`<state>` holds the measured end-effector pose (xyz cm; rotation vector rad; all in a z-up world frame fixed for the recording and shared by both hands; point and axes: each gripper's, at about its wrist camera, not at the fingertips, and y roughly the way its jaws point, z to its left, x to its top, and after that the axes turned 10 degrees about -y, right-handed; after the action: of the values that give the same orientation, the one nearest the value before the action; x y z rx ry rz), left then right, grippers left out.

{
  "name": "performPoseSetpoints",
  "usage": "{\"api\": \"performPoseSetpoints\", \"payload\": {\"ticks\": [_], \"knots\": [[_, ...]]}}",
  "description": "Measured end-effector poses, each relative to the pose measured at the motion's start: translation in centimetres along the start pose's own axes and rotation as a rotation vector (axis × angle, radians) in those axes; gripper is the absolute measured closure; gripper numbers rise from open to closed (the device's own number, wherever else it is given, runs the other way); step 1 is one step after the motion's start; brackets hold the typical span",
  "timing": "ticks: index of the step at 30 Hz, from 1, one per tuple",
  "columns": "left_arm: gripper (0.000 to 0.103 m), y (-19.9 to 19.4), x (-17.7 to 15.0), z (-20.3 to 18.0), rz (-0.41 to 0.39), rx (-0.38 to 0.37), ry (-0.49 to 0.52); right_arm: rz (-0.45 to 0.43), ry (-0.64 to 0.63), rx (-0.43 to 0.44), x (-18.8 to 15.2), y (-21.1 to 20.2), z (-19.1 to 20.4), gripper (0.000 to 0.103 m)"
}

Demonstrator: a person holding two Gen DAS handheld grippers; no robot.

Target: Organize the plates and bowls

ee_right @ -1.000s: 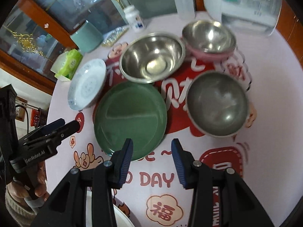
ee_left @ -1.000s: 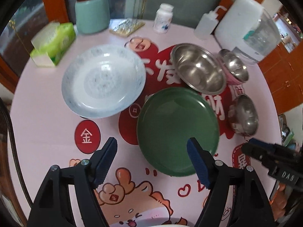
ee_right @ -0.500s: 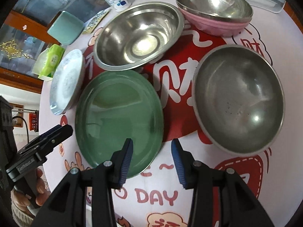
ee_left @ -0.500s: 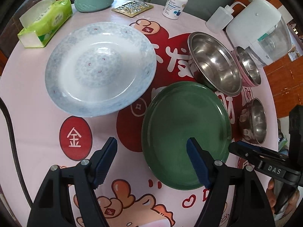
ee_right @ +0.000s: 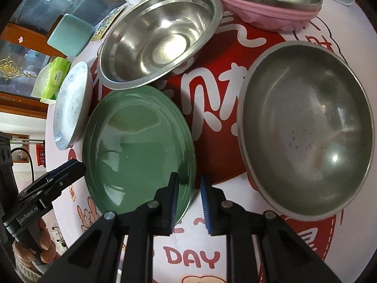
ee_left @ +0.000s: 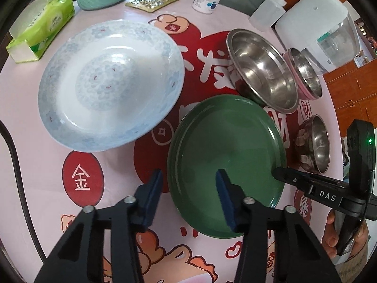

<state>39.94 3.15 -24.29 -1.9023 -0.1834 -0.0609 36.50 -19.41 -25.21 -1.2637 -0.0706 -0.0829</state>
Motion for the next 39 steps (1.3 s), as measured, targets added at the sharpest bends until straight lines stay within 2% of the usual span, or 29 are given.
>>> {"api": "performPoseSetpoints", "payload": {"ticks": [9,12,16,28,34,39], "knots": [[0.087,0.8,0.6,1.0,0.022,0.017,-0.019,0.001,-0.01,0.017,0.1,0.0,-0.2,0.092],[0.091,1.1,0.7,1.3,0.041,0.01,-0.019,0.001,-0.009,0.023,0.2,0.1,-0.1,0.092],[0.091,1.9,0.9,1.9,0.06,0.03,-0.031,0.001,-0.007,0.026,0.2,0.2,-0.2,0.092],[0.095,2.4,1.0,1.9,0.06,0.01,-0.042,0.009,-0.035,0.024,0.2,0.1,0.0,0.092],[0.096,0.1,-0.4,1.7,0.029,-0.002,-0.035,0.015,-0.05,0.019,-0.2,-0.2,0.6,0.092],[0.096,-3.1,-2.1,1.6,0.015,-0.001,-0.023,0.002,-0.076,0.041,-1.4,-2.4,1.8,0.093]]}}
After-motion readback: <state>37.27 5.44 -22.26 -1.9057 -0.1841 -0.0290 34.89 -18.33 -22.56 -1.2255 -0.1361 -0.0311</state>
